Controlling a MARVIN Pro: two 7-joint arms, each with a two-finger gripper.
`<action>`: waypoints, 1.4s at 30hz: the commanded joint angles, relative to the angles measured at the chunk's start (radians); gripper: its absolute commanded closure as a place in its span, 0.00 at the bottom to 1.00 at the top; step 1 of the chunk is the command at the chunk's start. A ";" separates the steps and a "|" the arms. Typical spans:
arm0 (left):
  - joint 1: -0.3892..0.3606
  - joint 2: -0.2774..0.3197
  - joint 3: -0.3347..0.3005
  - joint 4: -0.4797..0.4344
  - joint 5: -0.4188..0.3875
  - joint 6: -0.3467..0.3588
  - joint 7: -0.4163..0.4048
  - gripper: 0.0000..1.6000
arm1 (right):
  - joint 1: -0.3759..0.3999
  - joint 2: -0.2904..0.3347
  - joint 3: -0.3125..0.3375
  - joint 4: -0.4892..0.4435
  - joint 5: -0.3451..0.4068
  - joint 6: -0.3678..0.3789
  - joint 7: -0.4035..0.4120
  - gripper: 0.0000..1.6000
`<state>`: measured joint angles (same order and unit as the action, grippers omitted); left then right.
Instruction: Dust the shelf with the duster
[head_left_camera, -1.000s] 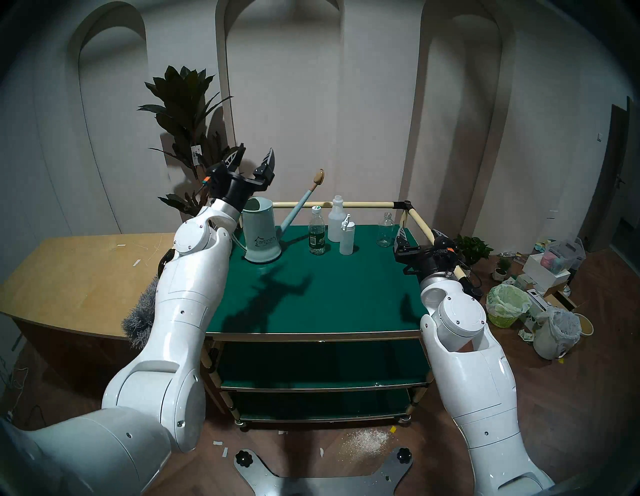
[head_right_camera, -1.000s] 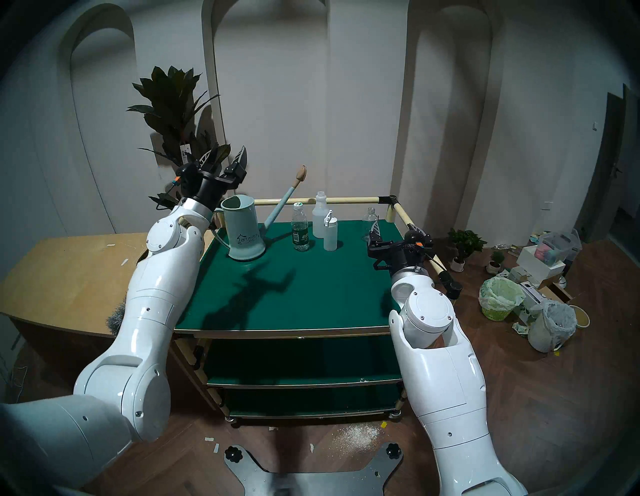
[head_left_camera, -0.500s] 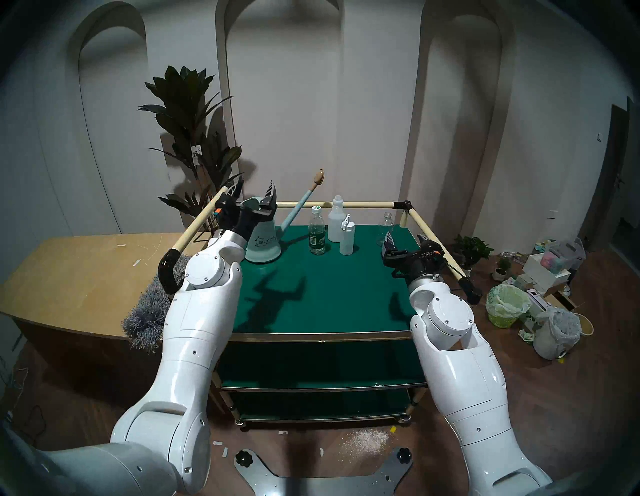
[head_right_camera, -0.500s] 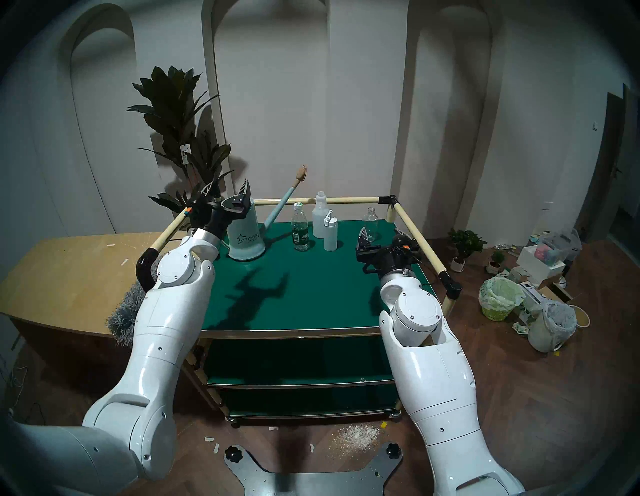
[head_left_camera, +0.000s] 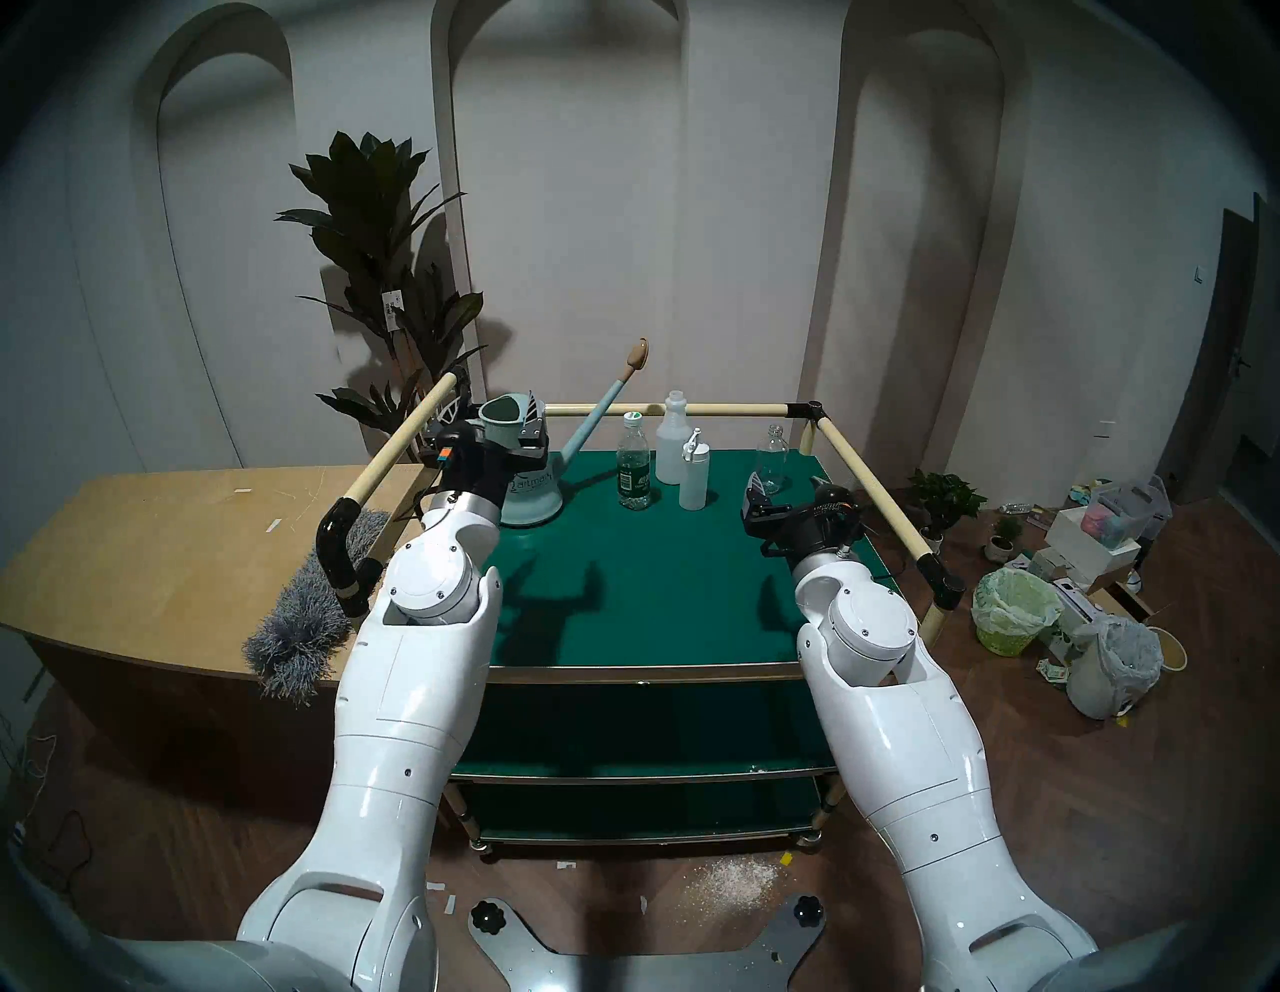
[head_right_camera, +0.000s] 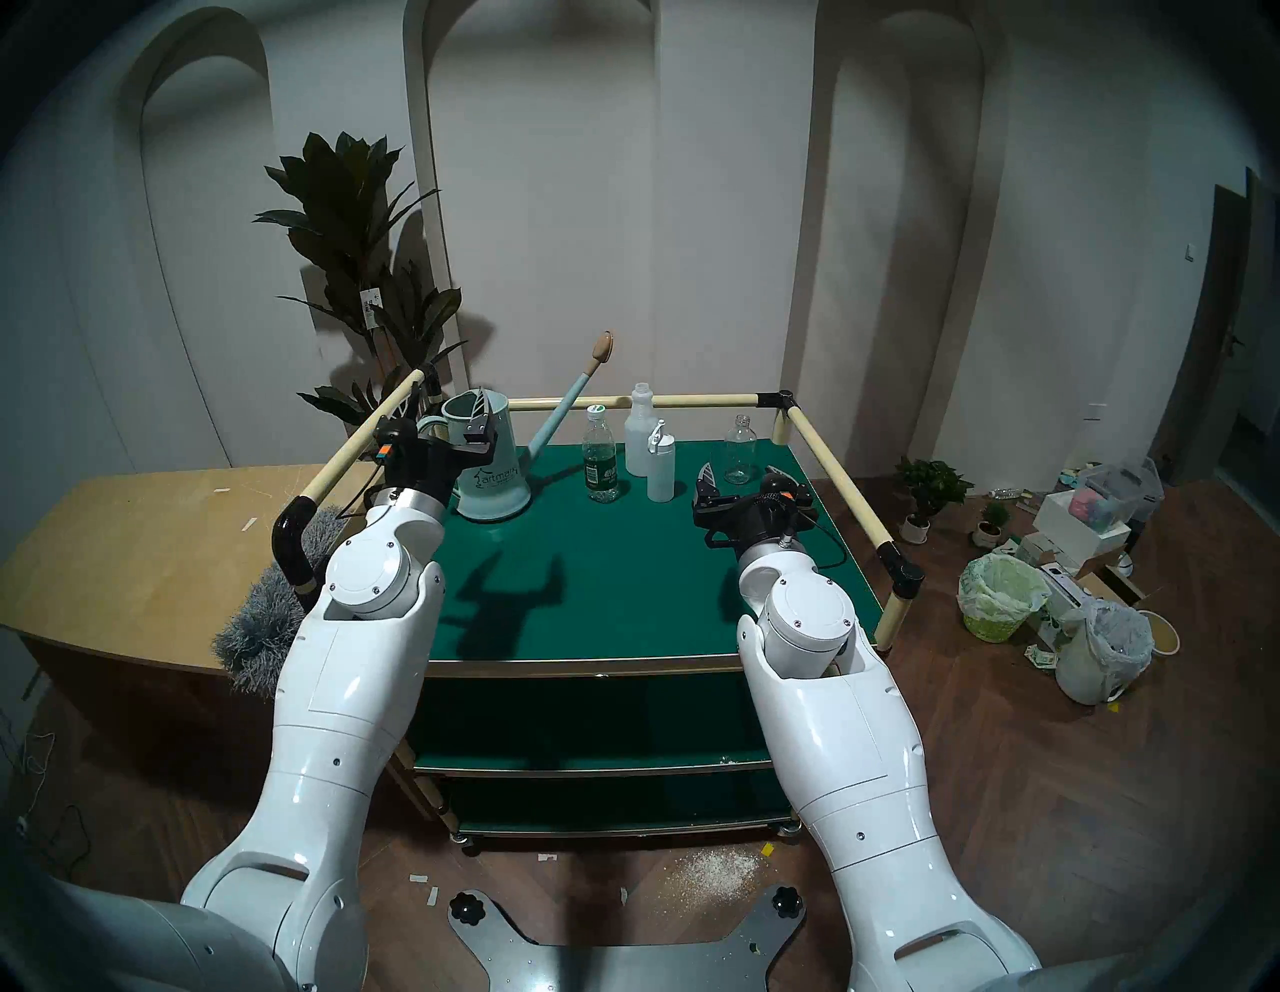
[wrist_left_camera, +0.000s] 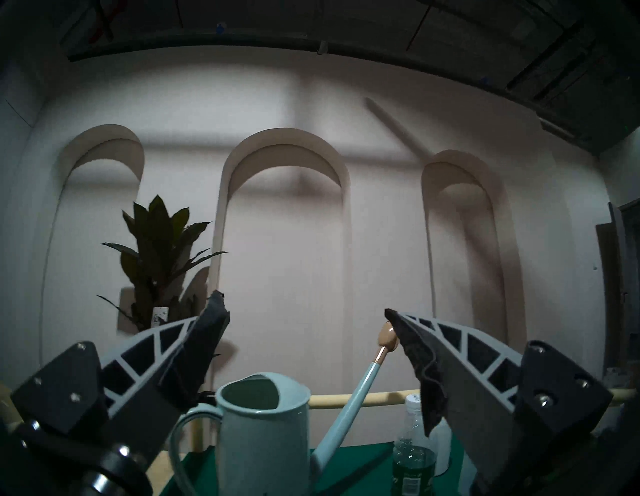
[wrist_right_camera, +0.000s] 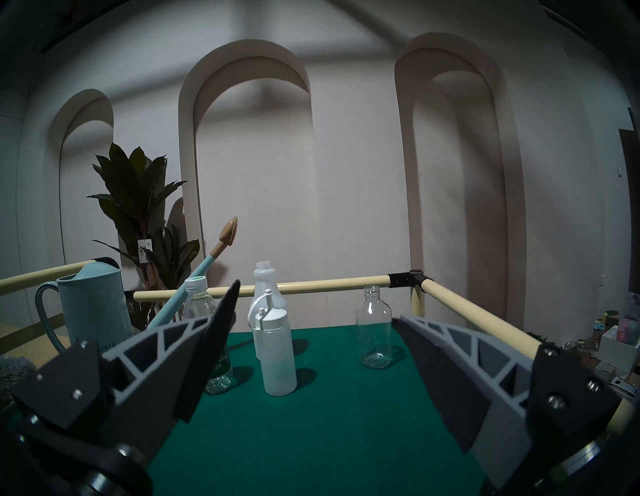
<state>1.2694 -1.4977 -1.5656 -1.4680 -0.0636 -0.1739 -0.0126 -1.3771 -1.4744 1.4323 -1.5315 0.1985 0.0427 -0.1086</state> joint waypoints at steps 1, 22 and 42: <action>0.083 0.001 -0.019 -0.117 0.072 0.126 0.102 0.00 | 0.070 -0.011 0.003 0.023 -0.006 -0.027 -0.010 0.00; 0.181 -0.001 0.006 -0.355 0.067 0.570 0.104 0.00 | 0.089 -0.020 -0.012 0.081 -0.028 -0.096 -0.044 0.00; 0.176 0.072 0.000 -0.217 0.089 0.339 0.039 0.00 | 0.081 -0.018 -0.015 0.096 -0.003 -0.124 -0.021 0.00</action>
<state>1.4721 -1.4413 -1.5617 -1.6920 0.0409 0.2306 0.0555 -1.3042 -1.4909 1.4162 -1.4146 0.1989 -0.0710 -0.1265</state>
